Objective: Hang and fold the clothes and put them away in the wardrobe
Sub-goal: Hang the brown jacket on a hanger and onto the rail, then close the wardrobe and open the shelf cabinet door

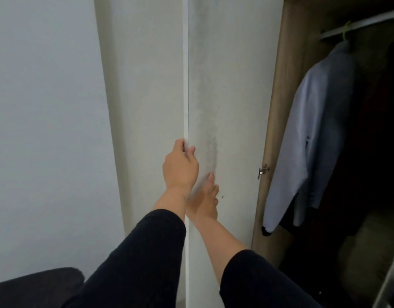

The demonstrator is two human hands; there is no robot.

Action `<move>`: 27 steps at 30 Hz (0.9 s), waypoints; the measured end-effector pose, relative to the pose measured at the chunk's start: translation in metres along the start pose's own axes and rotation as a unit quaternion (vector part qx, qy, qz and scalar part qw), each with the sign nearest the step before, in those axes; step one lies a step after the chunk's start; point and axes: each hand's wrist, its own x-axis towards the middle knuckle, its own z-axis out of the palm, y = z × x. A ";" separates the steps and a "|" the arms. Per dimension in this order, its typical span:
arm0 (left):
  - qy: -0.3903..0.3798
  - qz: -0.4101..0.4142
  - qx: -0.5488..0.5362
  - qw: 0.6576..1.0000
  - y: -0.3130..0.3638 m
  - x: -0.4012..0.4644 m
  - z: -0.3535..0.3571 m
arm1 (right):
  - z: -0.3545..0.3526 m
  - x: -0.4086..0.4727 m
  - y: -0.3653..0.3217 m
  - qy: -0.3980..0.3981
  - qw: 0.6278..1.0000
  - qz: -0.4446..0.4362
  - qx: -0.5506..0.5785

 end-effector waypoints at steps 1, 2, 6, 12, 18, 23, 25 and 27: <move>0.014 0.009 -0.006 1.000 0.001 -0.007 0.003 | -0.002 -0.005 0.005 0.012 1.000 -0.004 -0.004; 0.025 0.017 -0.016 0.999 0.004 -0.016 0.006 | -0.007 -0.011 0.009 0.025 0.999 -0.015 -0.016; 0.049 0.058 -0.052 0.996 0.023 -0.049 0.021 | -0.035 -0.027 0.043 0.053 0.996 -0.047 -0.053; 0.040 0.094 -0.097 0.990 0.078 -0.102 0.052 | -0.100 -0.069 0.093 0.100 0.990 -0.100 0.004; -0.005 0.098 -0.173 0.980 0.133 -0.140 0.094 | -0.162 -0.090 0.145 0.144 0.987 -0.065 0.013; -0.096 0.131 -0.201 0.966 0.167 -0.173 0.131 | -0.209 -0.092 0.186 0.209 0.977 -0.019 -0.019; -0.134 0.130 -0.207 0.960 0.171 -0.189 0.146 | -0.231 -0.092 0.202 0.212 0.975 -0.011 -0.060; -0.178 0.119 -0.208 0.955 0.172 -0.207 0.160 | -0.253 -0.091 0.220 0.214 0.964 -0.006 -0.158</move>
